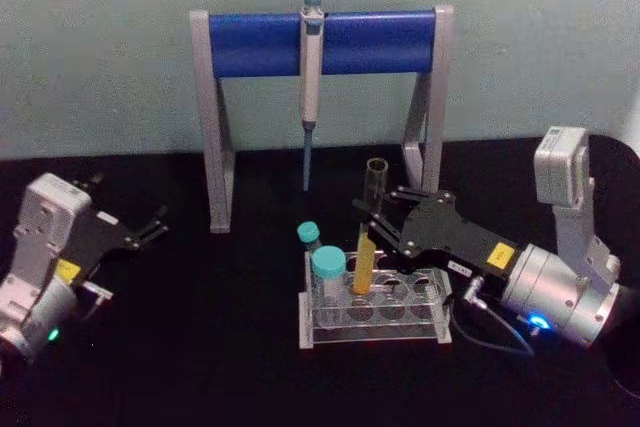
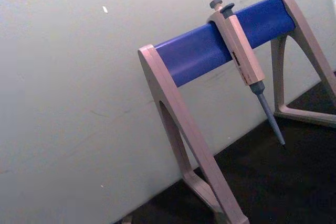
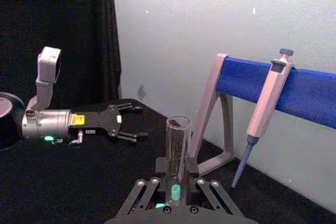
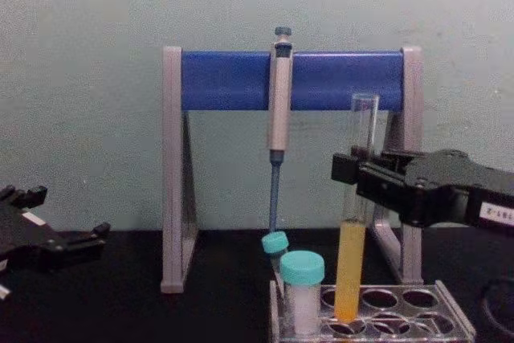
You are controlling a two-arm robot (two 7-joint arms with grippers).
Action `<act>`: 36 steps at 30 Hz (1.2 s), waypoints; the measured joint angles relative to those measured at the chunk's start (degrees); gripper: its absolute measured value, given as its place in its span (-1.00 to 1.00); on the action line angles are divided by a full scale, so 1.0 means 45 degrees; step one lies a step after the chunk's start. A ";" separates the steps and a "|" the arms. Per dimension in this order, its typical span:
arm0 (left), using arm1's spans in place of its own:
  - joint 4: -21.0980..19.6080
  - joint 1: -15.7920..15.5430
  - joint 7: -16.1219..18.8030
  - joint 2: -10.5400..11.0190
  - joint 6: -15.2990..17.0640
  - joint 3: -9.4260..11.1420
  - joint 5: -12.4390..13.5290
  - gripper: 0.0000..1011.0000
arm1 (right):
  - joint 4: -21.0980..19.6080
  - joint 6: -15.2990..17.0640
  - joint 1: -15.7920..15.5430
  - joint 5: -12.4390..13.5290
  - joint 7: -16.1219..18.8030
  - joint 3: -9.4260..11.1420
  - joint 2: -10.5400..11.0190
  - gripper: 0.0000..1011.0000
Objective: Pick up the test tube from the test tube rack, shake it, then place it back into the test tube rack.
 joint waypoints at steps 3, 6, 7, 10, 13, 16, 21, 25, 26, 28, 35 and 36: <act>0.0000 0.0000 0.0000 0.0000 0.0000 0.0000 0.0001 0.98 | 0.0120 -0.0015 0.0060 0.0011 -0.0043 -0.0064 -0.0035 -0.54; 0.0000 0.0000 0.0000 0.0000 0.0001 0.0000 0.0001 0.98 | 0.0230 -0.0033 0.0114 0.0028 -0.0071 -0.0110 -0.0073 -0.54; 0.0000 0.0000 0.0000 0.0000 0.0000 0.0000 0.0000 0.98 | 0.0278 -0.0043 0.0134 0.0037 -0.0071 -0.0132 -0.0089 -0.54; 0.0000 0.0000 0.0000 0.0000 0.0000 0.0000 0.0001 0.98 | 0.0329 -0.0051 0.0160 0.0042 -0.0074 -0.0158 -0.0105 -0.54; 0.0000 0.0000 0.0000 0.0000 0.0000 0.0000 0.0001 0.98 | 0.0440 -0.0057 0.0197 0.0031 -0.0098 -0.0222 -0.0119 -0.54; 0.0000 0.0001 0.0000 0.0000 0.0000 0.0000 0.0001 0.98 | 0.0510 -0.0052 0.0197 0.0011 -0.0152 -0.0277 -0.0128 -0.54; 0.0000 0.0000 0.0000 0.0000 0.0000 0.0000 0.0001 0.98 | 0.0608 -0.0046 0.0167 -0.0115 -0.0220 -0.0347 -0.0151 -0.54; 0.0000 0.0000 0.0000 0.0000 0.0000 0.0000 0.0000 0.98 | 0.0703 -0.0044 0.0156 -0.0205 -0.0261 -0.0387 -0.0176 -0.54; 0.0000 0.0000 0.0000 0.0000 0.0000 0.0000 0.0001 0.98 | 0.0766 -0.0044 0.0156 -0.0239 -0.0268 -0.0404 -0.0197 -0.54; 0.0000 0.0000 0.0000 0.0000 0.0000 0.0000 0.0000 0.98 | 0.0839 -0.0036 0.0157 -0.0273 -0.0284 -0.0427 -0.0232 -0.54; 0.0001 0.0000 0.0000 0.0000 0.0000 0.0000 0.0000 0.98 | 0.1086 0.0004 0.0172 -0.0320 -0.0325 -0.0461 -0.0375 -0.54; 0.0001 -0.0001 0.0000 0.0000 0.0000 0.0000 0.0000 0.98 | 0.1103 0.0009 0.0168 -0.0320 -0.0329 -0.0464 -0.0390 -0.54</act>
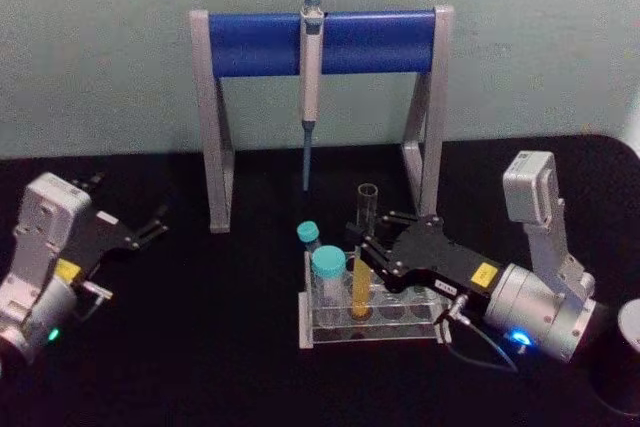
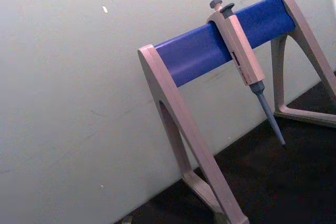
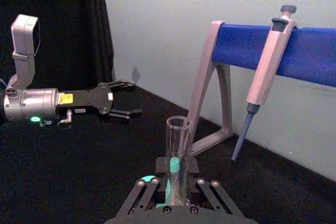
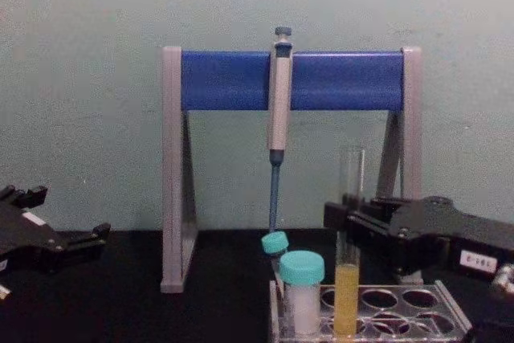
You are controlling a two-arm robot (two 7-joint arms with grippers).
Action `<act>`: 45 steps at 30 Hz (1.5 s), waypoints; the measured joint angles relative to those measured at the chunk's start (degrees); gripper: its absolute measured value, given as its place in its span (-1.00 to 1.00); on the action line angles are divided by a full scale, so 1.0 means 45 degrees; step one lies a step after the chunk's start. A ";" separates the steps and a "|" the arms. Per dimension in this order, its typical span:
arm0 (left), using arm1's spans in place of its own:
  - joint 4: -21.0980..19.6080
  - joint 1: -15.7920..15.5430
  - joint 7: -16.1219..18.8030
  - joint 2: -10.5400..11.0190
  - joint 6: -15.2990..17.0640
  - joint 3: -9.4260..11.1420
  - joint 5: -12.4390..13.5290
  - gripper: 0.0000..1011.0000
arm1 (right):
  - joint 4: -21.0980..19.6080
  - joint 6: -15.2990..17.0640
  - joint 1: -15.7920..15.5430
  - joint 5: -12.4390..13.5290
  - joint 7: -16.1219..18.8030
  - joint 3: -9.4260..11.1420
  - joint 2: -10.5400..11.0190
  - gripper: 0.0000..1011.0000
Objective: Pick up the test tube from the test tube rack, shake it, then place it back into the test tube rack.
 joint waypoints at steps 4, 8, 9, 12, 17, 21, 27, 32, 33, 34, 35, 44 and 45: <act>-0.0001 0.0001 -0.0001 0.0000 0.0000 0.0000 0.0001 0.98 | 0.0102 0.0025 -0.0016 -0.0010 -0.0017 -0.0022 -0.0066 -0.54; -0.0001 0.0001 0.0001 0.0000 -0.0001 0.0000 0.0000 0.98 | 0.0226 0.0041 -0.0045 -0.0033 -0.0042 -0.0038 -0.0133 -0.54; 0.0000 0.0001 0.0000 0.0000 0.0000 0.0000 0.0000 0.98 | 0.0247 0.0044 -0.0049 -0.0036 -0.0046 -0.0041 -0.0146 -0.54; 0.0000 0.0001 0.0000 0.0000 0.0000 0.0000 0.0000 0.98 | 0.0310 0.0062 -0.0070 -0.0046 -0.0069 -0.0045 -0.0184 -0.54; -0.0001 0.0001 0.0000 0.0000 0.0000 0.0000 0.0000 0.98 | 0.0404 0.0103 -0.0121 -0.0073 -0.0105 -0.0056 -0.0240 -0.54; 0.0000 0.0002 0.0000 0.0000 0.0000 0.0000 0.0000 0.98 | 0.0449 0.0113 -0.0142 -0.0080 -0.0121 -0.0056 -0.0273 -0.54; -0.0001 0.0001 0.0000 0.0000 0.0000 0.0000 0.0000 0.98 | 0.0491 0.0114 -0.0167 -0.0086 -0.0139 -0.0042 -0.0319 -0.54; -0.0001 0.0001 0.0000 0.0000 0.0000 0.0001 0.0000 0.98 | 0.0481 0.0054 -0.0188 -0.0207 -0.0208 -0.0036 -0.0325 -0.54; -0.0001 0.0001 0.0000 0.0000 0.0000 0.0000 0.0000 0.98 | 0.0481 0.0052 -0.0189 -0.0207 -0.0210 -0.0035 -0.0325 -0.54; -0.0001 0.0001 0.0000 0.0000 -0.0001 0.0000 0.0000 0.98 | 0.0481 0.0052 -0.0189 -0.0206 -0.0210 -0.0036 -0.0324 -0.54; 0.0000 0.0001 0.0000 0.0000 0.0000 0.0000 0.0001 0.98 | 0.0481 0.0052 -0.0189 -0.0205 -0.0209 -0.0035 -0.0324 -0.54; 0.0000 0.0001 0.0000 0.0000 0.0000 0.0000 0.0000 0.98 | 0.0482 0.0067 -0.0186 -0.0188 -0.0194 -0.0029 -0.0319 -0.53; -0.0001 0.0001 0.0000 0.0000 0.0000 0.0000 0.0000 0.98 | 0.0486 0.0102 -0.0188 -0.0217 -0.0190 -0.0030 -0.0314 -0.49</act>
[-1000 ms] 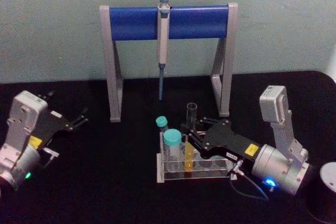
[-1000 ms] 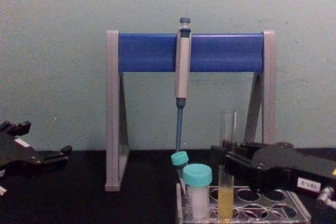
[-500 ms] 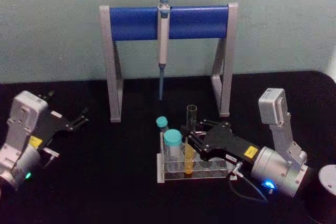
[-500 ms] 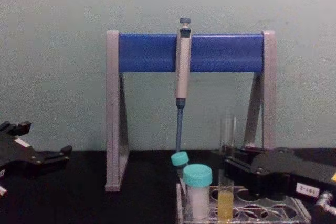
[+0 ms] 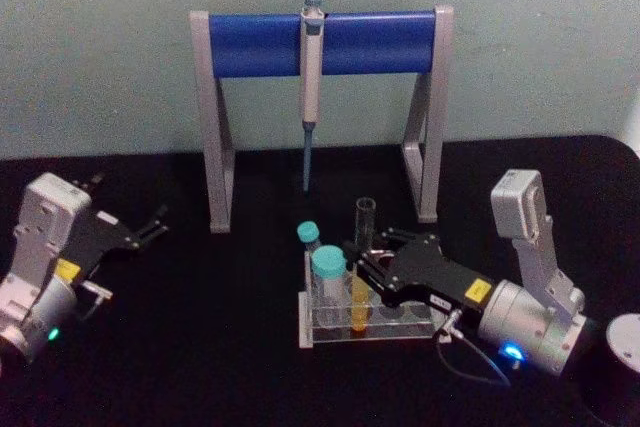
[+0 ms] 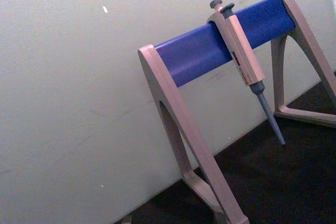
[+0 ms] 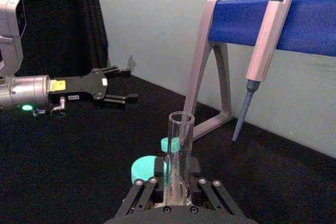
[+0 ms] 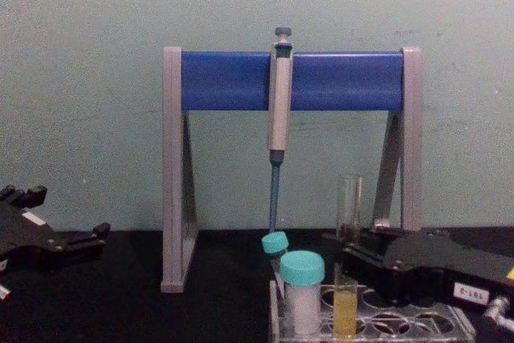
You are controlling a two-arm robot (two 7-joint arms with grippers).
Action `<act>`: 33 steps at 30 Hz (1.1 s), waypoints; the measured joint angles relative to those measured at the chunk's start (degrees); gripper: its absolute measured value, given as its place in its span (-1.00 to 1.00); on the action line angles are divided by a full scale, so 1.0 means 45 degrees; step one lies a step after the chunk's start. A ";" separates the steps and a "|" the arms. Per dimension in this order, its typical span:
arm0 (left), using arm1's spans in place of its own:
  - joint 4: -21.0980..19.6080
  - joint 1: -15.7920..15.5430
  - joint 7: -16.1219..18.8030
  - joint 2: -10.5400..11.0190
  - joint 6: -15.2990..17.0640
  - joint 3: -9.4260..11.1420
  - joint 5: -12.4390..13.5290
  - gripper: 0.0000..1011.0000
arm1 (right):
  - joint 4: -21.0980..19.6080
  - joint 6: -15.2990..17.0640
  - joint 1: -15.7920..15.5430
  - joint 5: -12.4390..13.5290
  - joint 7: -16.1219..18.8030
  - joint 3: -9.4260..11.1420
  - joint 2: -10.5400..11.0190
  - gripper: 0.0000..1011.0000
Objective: Pick up the test tube from the test tube rack, shake it, then place it back into the test tube rack.
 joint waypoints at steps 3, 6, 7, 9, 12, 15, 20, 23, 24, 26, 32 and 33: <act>0.0000 0.0000 0.0000 0.0000 0.0001 0.0000 0.0000 0.98 | 0.0000 0.0001 0.0001 0.0008 0.0004 0.0000 -0.0002 -0.31; 0.0001 0.0001 -0.0001 0.0000 0.0000 0.0000 0.0000 0.98 | 0.0000 0.0001 0.0003 0.0017 0.0007 0.0001 -0.0004 -0.12; 0.0000 0.0001 0.0000 0.0000 0.0001 0.0000 0.0000 0.98 | 0.0000 0.0001 0.0004 0.0018 0.0008 0.0001 -0.0005 -0.08; 0.0000 0.0000 0.0000 0.0000 0.0001 0.0000 0.0000 0.98 | 0.0000 0.0001 0.0004 0.0023 0.0011 0.0000 -0.0005 0.09; 0.0000 0.0000 -0.0001 0.0000 0.0000 0.0000 0.0000 0.98 | -0.0002 0.0001 0.0004 0.0028 0.0014 0.0000 -0.0005 0.29; 0.0000 0.0000 0.0000 0.0000 0.0001 0.0000 0.0000 0.98 | -0.0004 -0.0001 0.0003 0.0035 0.0019 0.0000 -0.0005 0.48; 0.0000 0.0000 0.0000 0.0000 0.0000 0.0000 0.0000 0.98 | -0.0004 -0.0002 0.0003 0.0040 0.0025 0.0001 -0.0005 0.72; 0.0000 0.0000 0.0000 0.0000 0.0001 0.0000 0.0000 0.98 | -0.0005 -0.0004 0.0004 0.0046 0.0025 0.0000 -0.0005 0.90; 0.0000 0.0000 0.0000 0.0000 0.0000 0.0000 0.0000 0.98 | -0.0005 -0.0005 0.0004 0.0049 0.0024 0.0001 -0.0005 0.94; 0.0000 0.0000 0.0000 0.0000 0.0001 0.0000 0.0000 0.98 | -0.0005 -0.0006 0.0003 0.0051 0.0025 0.0001 -0.0004 0.98; 0.0000 0.0000 0.0000 0.0000 0.0001 0.0000 0.0001 0.98 | -0.0005 -0.0006 0.0003 0.0054 0.0024 0.0001 -0.0005 0.98; 0.0000 0.0000 0.0000 0.0000 0.0000 0.0000 0.0000 0.98 | -0.0005 -0.0005 0.0004 0.0054 0.0024 0.0000 -0.0005 0.98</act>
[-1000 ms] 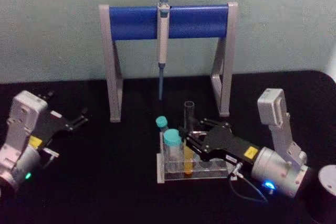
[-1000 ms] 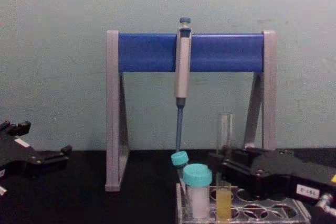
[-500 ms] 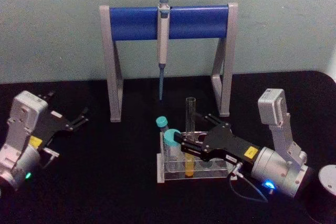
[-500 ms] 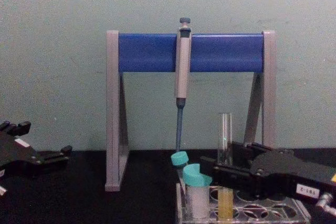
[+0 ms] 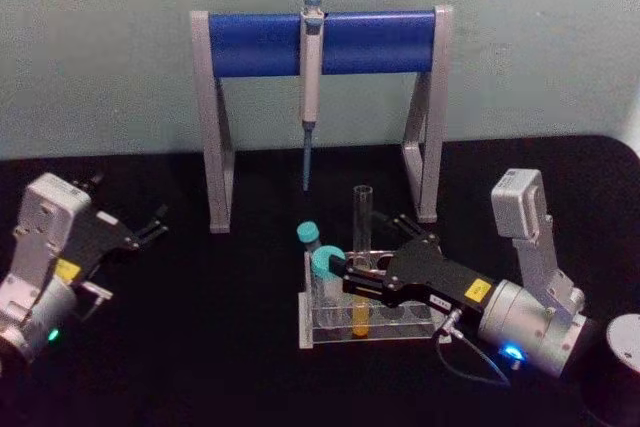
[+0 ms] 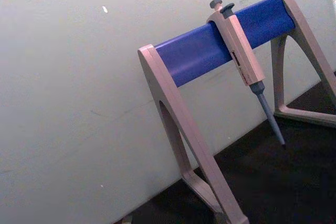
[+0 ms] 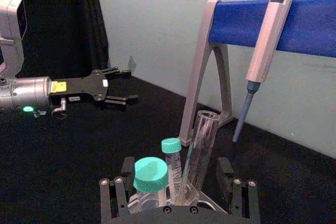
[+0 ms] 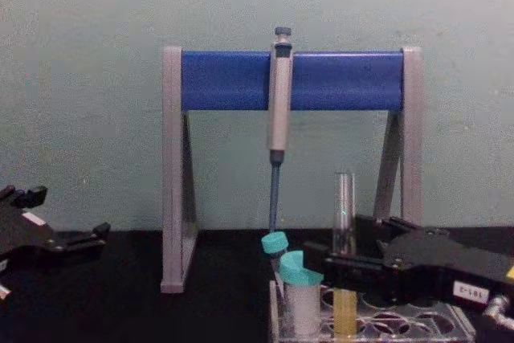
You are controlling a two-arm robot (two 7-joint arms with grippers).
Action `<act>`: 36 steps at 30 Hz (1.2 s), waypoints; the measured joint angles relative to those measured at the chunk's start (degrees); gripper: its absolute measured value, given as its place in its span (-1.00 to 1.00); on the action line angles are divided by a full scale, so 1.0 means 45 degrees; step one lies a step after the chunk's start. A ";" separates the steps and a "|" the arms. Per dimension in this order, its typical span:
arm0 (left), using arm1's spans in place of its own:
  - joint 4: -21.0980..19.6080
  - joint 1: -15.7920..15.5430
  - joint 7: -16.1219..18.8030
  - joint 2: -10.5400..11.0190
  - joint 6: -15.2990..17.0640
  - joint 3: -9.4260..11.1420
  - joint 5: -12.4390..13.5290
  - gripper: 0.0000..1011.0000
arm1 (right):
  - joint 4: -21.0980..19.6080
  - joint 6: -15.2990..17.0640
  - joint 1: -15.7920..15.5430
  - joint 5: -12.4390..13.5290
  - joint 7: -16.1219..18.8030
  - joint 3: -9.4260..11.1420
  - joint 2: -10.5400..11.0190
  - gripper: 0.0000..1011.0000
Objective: Pick up the test tube from the test tube rack, shake it, then place it back into the test tube rack.
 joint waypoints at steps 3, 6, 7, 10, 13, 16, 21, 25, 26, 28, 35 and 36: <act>0.0000 0.0000 0.0000 0.0000 0.0000 -0.0001 0.0000 0.98 | 0.0000 -0.0001 0.0000 0.0000 0.0000 0.0000 0.0000 0.98; 0.0000 0.0000 0.0000 0.0000 0.0001 -0.0001 0.0000 0.98 | -0.0170 -0.0024 -0.0065 0.0006 -0.0086 0.0098 0.0009 0.98; 0.0000 0.0000 0.0000 0.0000 0.0000 0.0000 0.0000 0.98 | -0.0250 -0.0051 -0.0098 0.0005 -0.0128 0.0136 0.0018 0.98; 0.0000 0.0001 0.0000 0.0000 0.0000 -0.0001 0.0000 0.98 | -0.0745 -0.0262 -0.0299 -0.0037 -0.0422 0.0421 0.0099 0.98; 0.0000 0.0000 0.0000 0.0000 0.0000 0.0000 0.0000 0.98 | -0.1156 -0.0472 -0.0485 -0.0077 -0.0652 0.0670 0.0150 0.98; 0.0000 0.0000 0.0000 0.0000 0.0000 0.0000 0.0000 0.98 | -0.1883 -0.0906 -0.0909 -0.0266 -0.1245 0.1249 0.0212 0.98; 0.0000 0.0000 0.0000 0.0000 0.0000 0.0000 0.0000 0.98 | -0.2703 -0.1311 -0.1599 -0.0888 -0.2574 0.2111 0.0194 0.98; 0.0000 0.0000 -0.0001 0.0000 0.0000 0.0000 0.0000 0.98 | -0.3060 -0.1315 -0.2166 -0.1773 -0.3957 0.2684 0.0072 0.98; 0.0000 0.0001 0.0000 0.0000 0.0001 0.0000 0.0000 0.98 | -0.3076 -0.1209 -0.2356 -0.2057 -0.4442 0.2872 -0.0008 0.98; 0.0000 0.0000 0.0000 0.0000 0.0000 0.0000 0.0000 0.98 | -0.3054 -0.1079 -0.2524 -0.2280 -0.4824 0.3015 -0.0099 0.98; 0.0000 0.0000 0.0000 0.0000 0.0001 0.0000 0.0000 0.98 | -0.2398 -0.0670 -0.2992 -0.2764 -0.5742 0.3362 -0.0585 0.98; 0.0000 0.0000 0.0000 0.0000 0.0000 0.0000 0.0000 0.98 | -0.2303 -0.0630 -0.3023 -0.2790 -0.5799 0.3376 -0.0640 0.98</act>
